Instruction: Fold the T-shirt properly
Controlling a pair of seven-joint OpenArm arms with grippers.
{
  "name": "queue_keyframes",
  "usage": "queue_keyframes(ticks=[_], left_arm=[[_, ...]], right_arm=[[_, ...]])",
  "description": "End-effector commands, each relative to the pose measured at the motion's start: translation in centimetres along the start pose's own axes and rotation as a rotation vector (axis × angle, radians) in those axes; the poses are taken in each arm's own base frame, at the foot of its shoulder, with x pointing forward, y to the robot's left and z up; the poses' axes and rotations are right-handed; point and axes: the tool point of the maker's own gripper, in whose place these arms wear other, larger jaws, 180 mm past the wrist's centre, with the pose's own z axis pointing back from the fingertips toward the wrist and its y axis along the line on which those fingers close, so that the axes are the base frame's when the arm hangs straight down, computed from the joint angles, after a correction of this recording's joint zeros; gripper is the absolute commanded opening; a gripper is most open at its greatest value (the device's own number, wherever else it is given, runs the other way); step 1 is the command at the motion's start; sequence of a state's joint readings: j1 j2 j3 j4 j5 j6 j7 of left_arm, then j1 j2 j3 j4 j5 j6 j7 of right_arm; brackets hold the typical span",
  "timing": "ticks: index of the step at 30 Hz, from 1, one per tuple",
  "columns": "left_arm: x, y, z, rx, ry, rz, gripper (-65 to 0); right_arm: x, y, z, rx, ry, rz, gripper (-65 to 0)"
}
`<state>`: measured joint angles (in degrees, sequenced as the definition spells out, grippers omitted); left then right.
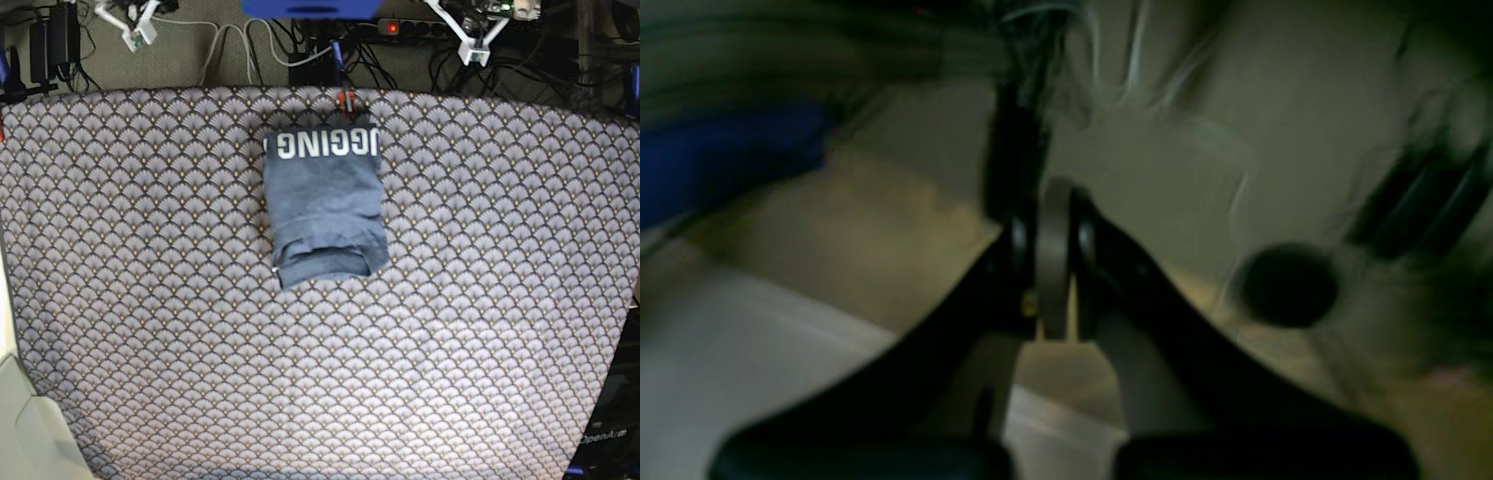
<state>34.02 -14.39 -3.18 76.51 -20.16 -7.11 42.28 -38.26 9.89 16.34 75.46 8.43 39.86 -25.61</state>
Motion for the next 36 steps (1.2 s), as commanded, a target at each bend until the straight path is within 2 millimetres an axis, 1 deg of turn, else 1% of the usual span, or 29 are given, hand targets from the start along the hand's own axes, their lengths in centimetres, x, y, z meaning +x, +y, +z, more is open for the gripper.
queue_keyframes(ticks=[1,2,3,5,6,7,8,9,10,12,13,14,15,17,18,20,21,23,25,26,29,30,32,36], left_arm=[[-0.5,0.2,-0.5,0.004,-0.010,0.008,-64.1],[-1.2,0.3,-1.4,0.007,-0.023,0.019,-64.7],[-2.2,0.8,-2.2,0.020,-0.032,0.019,-64.6],[-3.9,1.4,-4.0,0.049,-0.057,-0.026,-64.6],[-4.6,1.3,-5.1,0.059,-0.065,-0.065,-64.6],[-5.8,1.2,-6.3,0.063,-0.049,-0.081,-64.6],[-6.9,1.2,-7.5,0.073,-0.029,-0.078,-64.6],[-7.8,1.7,-8.3,0.090,-0.003,-0.060,-64.6],[-8.9,2.0,-9.1,0.108,0.040,-0.032,-64.6],[-10.4,2.0,-9.8,0.130,0.094,0.006,-64.6],[-10.1,1.8,-10.1,0.134,0.081,0.013,-64.6],[-10.0,1.3,-10.2,0.130,0.067,0.017,-64.6],[-9.5,1.0,-10.3,0.126,0.043,0.017,-64.6],[-9.0,0.1,-10.6,0.116,0.033,0.020,-64.6],[-8.1,0.2,-10.8,0.142,0.022,0.030,-64.6],[-7.0,1.7,-10.6,0.240,0.001,0.048,-64.6],[-6.9,1.9,-10.6,0.275,-0.001,0.056,-64.6],[-5.4,2.2,-10.7,0.307,-0.022,0.052,-64.6],[-4.4,1.8,-10.8,0.299,-0.037,0.049,-64.6],[-4.4,1.9,-10.8,0.300,-0.037,0.048,-64.6],[-4.4,2.6,-10.7,0.311,-0.038,0.045,-64.6],[-4.3,3.6,-10.4,0.326,-0.040,0.041,-64.6],[-4.3,4.0,-10.3,0.332,-0.040,0.040,-64.6],[-4.1,4.4,-10.2,0.338,-0.047,0.038,-64.6]], right_arm=[[-1.0,-1.4,-1.0,-0.005,0.019,-0.036,-65.0],[-2.7,-2.5,-2.5,-0.005,0.046,-0.093,-65.0],[-4.1,-3.1,-4.0,0.000,0.067,-0.144,-65.0],[-5.6,-2.9,-6.5,0.022,0.075,-0.227,-65.0],[-6.1,-2.9,-7.2,0.028,0.072,-0.255,-65.0],[-6.5,-2.7,-7.6,0.034,0.063,-0.268,-65.0],[-6.9,-3.3,-8.1,-0.021,0.057,-0.264,-65.0],[-7.2,-4.0,-8.3,-0.074,0.057,-0.238,-65.0],[-7.1,-4.3,-8.8,-0.126,0.055,-0.190,-65.0],[-6.6,-4.3,-9.7,-0.215,0.073,-0.083,-65.0],[-6.5,-4.5,-10.0,-0.261,0.085,-0.028,-65.0],[-5.5,-4.9,-10.4,-0.304,0.080,0.018,-65.0],[-4.9,-4.8,-10.7,-0.330,0.076,0.051,-65.0],[-4.0,-4.9,-11.0,-0.379,0.072,0.107,-65.0],[-3.9,-4.8,-11.1,-0.399,0.073,0.129,-65.0],[-3.4,-4.0,-11.6,-0.404,0.068,0.147,-65.0],[-3.3,-3.4,-11.8,-0.397,0.065,0.145,-65.0],[-3.1,-2.7,-12.2,-0.387,0.055,0.139,-65.0],[-1.6,-2.1,-12.8,-0.381,0.028,0.131,-65.0],[-1.3,-2.1,-12.9,-0.383,0.025,0.123,-65.0],[-1.3,-2.0,-12.9,-0.393,0.016,0.067,-65.0],[-1.4,-1.5,-13.1,-0.387,0.013,0.058,-65.0],[-1.4,-1.2,-13.2,-0.382,0.013,0.053,-65.0],[-1.5,-1.2,-13.2,-0.382,0.016,0.051,-65.0]])
